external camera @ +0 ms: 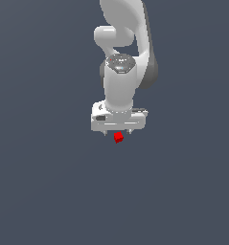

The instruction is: Pick up the red cube and move it to a goal position.

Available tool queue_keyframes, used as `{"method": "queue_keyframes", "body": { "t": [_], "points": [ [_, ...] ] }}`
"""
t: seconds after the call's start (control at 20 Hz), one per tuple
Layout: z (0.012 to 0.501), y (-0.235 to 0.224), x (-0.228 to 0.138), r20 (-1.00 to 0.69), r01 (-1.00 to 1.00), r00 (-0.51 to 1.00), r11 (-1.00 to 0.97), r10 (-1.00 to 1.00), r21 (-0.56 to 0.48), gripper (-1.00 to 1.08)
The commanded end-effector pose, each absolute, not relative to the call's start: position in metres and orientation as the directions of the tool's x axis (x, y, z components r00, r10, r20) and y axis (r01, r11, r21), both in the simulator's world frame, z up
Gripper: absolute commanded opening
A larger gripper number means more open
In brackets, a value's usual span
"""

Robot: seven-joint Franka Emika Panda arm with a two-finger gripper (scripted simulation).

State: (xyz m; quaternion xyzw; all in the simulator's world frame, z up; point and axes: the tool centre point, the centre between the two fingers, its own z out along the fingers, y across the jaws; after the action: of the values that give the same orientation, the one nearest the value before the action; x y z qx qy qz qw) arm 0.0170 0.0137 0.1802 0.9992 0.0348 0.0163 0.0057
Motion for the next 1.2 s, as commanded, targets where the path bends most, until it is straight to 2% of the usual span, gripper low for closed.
{"method": "queue_keyframes", "body": {
  "t": [0.0,0.5,1.15],
  "points": [
    [0.180,0.014,0.017,0.032,0.069,0.997,-0.998,0.070,0.012,1.00],
    [0.153,0.018,0.004,0.027,0.125,0.992,-0.992,0.125,0.011,1.00],
    [0.054,0.025,-0.045,0.007,0.319,0.948,-0.948,0.319,0.001,1.00]
  ]
}}
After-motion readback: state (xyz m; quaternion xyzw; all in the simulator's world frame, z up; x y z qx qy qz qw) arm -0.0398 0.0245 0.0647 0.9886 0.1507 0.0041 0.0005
